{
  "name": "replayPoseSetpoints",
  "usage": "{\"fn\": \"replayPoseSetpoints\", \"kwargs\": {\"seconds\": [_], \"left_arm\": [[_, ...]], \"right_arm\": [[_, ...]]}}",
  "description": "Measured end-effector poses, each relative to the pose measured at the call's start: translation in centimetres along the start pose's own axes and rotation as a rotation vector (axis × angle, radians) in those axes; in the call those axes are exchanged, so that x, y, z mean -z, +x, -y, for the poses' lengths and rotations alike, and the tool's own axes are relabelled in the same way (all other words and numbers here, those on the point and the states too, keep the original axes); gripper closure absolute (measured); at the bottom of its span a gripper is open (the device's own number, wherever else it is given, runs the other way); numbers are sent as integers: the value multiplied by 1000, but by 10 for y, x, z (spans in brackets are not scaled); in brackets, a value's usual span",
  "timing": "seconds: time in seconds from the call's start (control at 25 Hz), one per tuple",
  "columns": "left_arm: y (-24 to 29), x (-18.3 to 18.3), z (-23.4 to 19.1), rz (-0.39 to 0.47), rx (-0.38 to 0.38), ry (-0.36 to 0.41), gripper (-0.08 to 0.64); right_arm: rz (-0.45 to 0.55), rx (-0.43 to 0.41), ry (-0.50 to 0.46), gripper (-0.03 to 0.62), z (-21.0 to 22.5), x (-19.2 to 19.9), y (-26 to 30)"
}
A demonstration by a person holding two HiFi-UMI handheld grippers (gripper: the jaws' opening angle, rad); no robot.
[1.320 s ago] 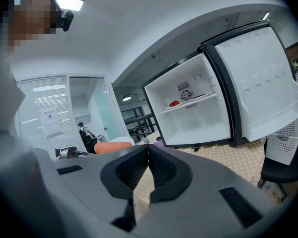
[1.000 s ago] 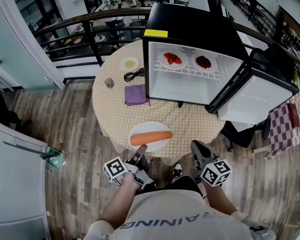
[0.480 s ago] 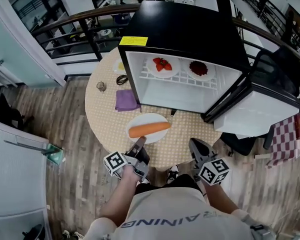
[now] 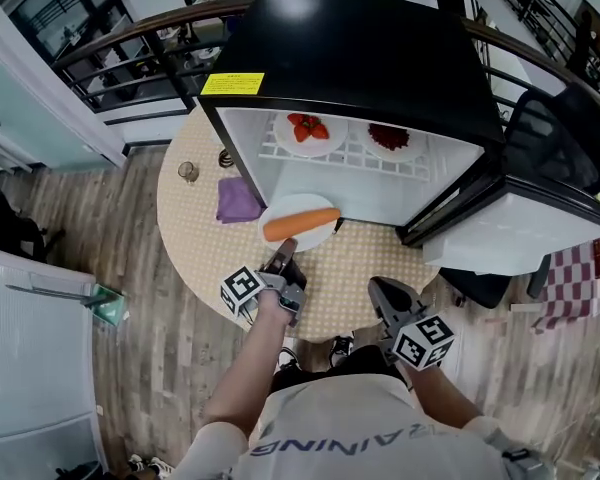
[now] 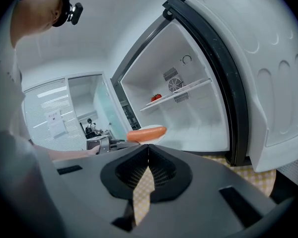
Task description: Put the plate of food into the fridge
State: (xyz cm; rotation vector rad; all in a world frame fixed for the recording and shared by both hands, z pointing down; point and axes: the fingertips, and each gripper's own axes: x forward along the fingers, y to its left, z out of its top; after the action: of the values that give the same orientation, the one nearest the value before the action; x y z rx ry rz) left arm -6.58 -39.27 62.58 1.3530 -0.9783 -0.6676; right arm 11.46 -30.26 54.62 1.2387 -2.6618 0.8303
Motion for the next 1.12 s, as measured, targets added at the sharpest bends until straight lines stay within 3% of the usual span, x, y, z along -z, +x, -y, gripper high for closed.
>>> {"fn": "replayPoseSetpoints", "kwargs": {"seconds": [0.12,0.32,1.12], "left_arm": [[27,-6,-9,21,-23,8,535],[62,-10,-26,35,-56,-50,534],[144,-30,-38,79,-158,-55,528]], "right_arm": [[-8,1,11,571,2,4,3],[-29,7,25,571,6,11,6],[-95,5,37,571,16,26,9]]}}
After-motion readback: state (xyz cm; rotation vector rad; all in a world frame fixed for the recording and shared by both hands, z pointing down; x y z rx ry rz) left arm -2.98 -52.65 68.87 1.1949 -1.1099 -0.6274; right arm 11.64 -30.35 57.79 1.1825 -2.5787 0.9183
